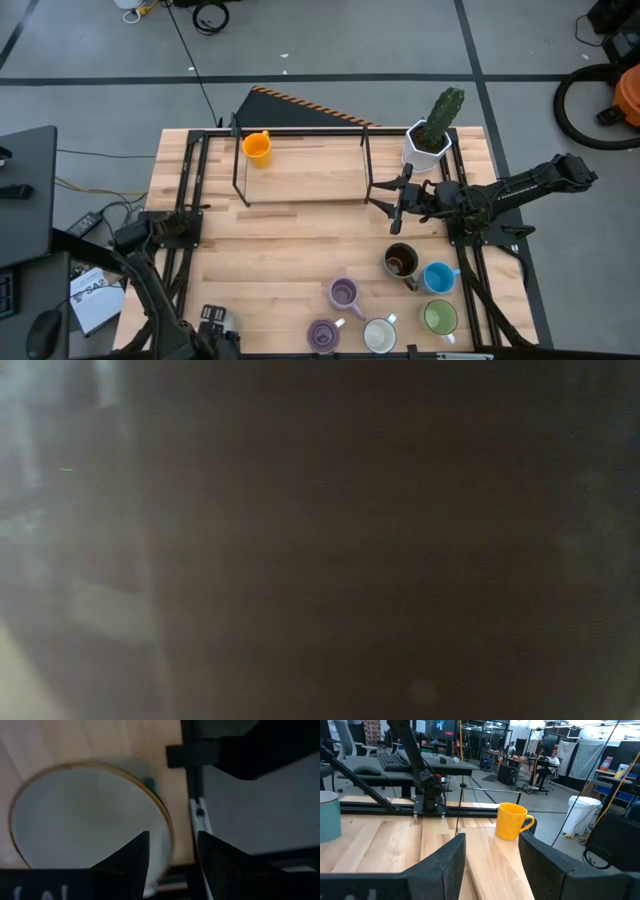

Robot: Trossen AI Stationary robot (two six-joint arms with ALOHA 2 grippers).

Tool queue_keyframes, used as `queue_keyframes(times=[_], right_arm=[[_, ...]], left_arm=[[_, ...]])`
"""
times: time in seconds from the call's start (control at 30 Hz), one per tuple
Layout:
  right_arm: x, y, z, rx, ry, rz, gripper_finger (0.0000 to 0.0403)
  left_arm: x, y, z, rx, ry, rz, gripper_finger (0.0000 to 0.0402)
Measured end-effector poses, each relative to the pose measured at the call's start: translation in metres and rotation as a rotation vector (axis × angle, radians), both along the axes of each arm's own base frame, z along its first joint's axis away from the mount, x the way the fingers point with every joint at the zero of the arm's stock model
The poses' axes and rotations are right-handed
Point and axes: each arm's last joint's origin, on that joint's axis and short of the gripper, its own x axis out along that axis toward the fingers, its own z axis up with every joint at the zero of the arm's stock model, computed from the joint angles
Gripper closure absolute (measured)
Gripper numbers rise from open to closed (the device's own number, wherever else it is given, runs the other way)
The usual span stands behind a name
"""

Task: Place coffee mugs
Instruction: Put the light blue mug on the shelf

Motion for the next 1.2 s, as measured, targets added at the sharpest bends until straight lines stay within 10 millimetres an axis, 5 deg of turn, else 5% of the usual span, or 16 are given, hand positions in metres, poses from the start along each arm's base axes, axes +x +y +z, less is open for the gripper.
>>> queue_keyframes(times=[0.27, 0.53, 0.73, 0.9, 1.2], right_arm=[[0.000, 0.000, 0.000, 0.005, -0.002, 0.000, 0.0213], [0.000, 0.000, 0.000, 0.005, -0.002, 0.000, 0.0213], [0.000, 0.000, 0.000, 0.005, -0.002, -0.001, 0.0213], [0.000, 0.000, 0.000, 0.005, -0.001, -0.001, 0.0213], [0.000, 0.000, 0.000, 0.006, 0.002, -0.001, 0.0213]], left_arm=[[0.005, -0.004, -0.020, 0.076, 0.004, 0.016, 0.0250], [0.021, 0.004, -0.020, 0.068, 0.007, 0.010, 0.0373], [0.033, 0.016, -0.014, 0.067, 0.001, 0.008, 0.0374], [0.049, 0.045, 0.008, 0.074, -0.043, 0.098, 0.0374], [0.097, 0.141, 0.053, 0.050, -0.082, 0.533, 0.0374]])
